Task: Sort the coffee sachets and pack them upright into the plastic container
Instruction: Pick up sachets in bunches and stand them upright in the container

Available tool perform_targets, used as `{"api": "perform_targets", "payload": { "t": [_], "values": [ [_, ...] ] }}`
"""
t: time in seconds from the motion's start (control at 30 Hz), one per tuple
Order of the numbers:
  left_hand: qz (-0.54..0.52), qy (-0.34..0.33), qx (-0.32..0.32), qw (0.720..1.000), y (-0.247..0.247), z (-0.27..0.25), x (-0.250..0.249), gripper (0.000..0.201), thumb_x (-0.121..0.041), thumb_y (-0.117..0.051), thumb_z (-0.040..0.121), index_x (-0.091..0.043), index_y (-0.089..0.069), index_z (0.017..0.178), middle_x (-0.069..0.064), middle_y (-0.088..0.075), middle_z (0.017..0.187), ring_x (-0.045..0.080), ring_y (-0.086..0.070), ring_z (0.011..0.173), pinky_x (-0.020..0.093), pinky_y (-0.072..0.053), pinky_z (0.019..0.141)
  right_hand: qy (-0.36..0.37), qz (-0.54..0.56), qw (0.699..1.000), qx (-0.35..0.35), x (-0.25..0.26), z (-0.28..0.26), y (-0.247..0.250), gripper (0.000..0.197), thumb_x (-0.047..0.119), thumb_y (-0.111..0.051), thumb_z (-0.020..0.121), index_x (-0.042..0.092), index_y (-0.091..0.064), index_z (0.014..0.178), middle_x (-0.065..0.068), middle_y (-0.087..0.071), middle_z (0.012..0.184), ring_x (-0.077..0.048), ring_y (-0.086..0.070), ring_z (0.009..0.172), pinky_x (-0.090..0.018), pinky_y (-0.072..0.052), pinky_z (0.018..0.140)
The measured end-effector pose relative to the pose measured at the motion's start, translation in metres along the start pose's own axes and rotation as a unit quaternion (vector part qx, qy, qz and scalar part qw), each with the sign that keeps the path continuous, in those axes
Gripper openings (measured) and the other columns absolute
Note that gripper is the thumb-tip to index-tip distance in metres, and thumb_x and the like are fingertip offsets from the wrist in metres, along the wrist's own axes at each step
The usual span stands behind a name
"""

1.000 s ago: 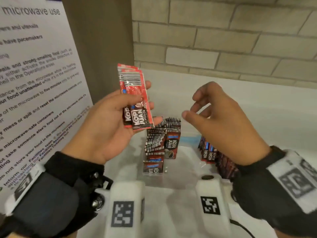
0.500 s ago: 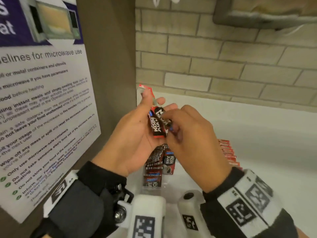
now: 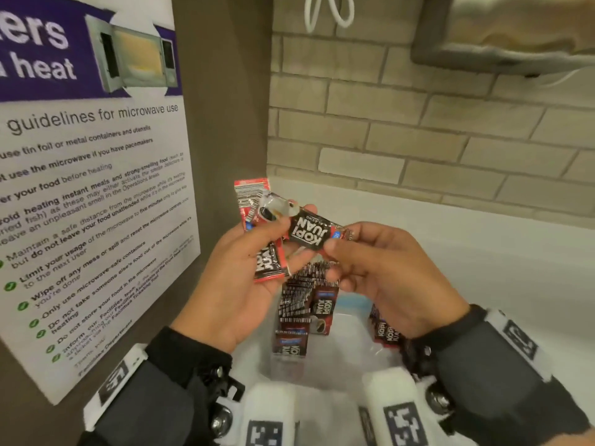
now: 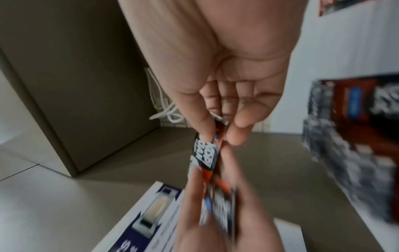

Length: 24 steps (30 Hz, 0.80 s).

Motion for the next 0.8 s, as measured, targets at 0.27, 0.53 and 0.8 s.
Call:
{"api": "perform_targets", "payload": {
  "t": [0.27, 0.53, 0.8],
  "values": [
    [0.209, -0.008, -0.058, 0.976, 0.015, -0.009, 0.006, 0.009, -0.003, -0.063, 0.084, -0.009, -0.064, 0.091, 0.006, -0.072, 0.075, 0.012, -0.067, 0.061, 0.023, -0.058, 0.058, 0.093, 0.14, 0.984, -0.059, 0.022, 0.003, 0.014, 0.013, -0.001, -0.058, 0.085, 0.01, -0.06, 0.079, -0.001, -0.059, 0.065, -0.01, -0.054, 0.054, -0.017, -0.046, 0.052],
    [0.252, -0.048, -0.092, 0.962, 0.036, -0.009, -0.022, 0.008, -0.014, -0.057, 0.09, -0.014, -0.064, 0.087, -0.001, -0.066, 0.069, 0.007, -0.053, 0.052, 0.017, -0.045, 0.048, 0.11, -0.061, 0.986, -0.106, 0.013, -0.005, 0.045, 0.012, -0.004, -0.063, 0.082, 0.008, -0.063, 0.085, -0.012, -0.055, 0.074, -0.012, -0.053, 0.059, -0.018, -0.046, 0.051],
    [0.201, -0.052, -0.088, 0.974, 0.051, -0.011, -0.019, 0.014, -0.006, -0.051, 0.091, -0.012, -0.064, 0.089, -0.001, -0.064, 0.064, 0.008, -0.057, 0.055, 0.017, -0.049, 0.049, -0.033, -0.324, 0.943, -0.061, -0.073, 0.009, 0.045, 0.028, -0.012, -0.065, 0.075, 0.01, -0.048, 0.072, -0.008, -0.053, 0.066, -0.021, -0.06, 0.052, -0.042, -0.059, 0.06]
  ]
}}
Point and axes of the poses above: each hand's wrist, its own z-axis towards the middle knuckle, its own y-axis out of the back of the hand, x = y × z, the point moved 9 cm from there along z, towards the middle knuckle
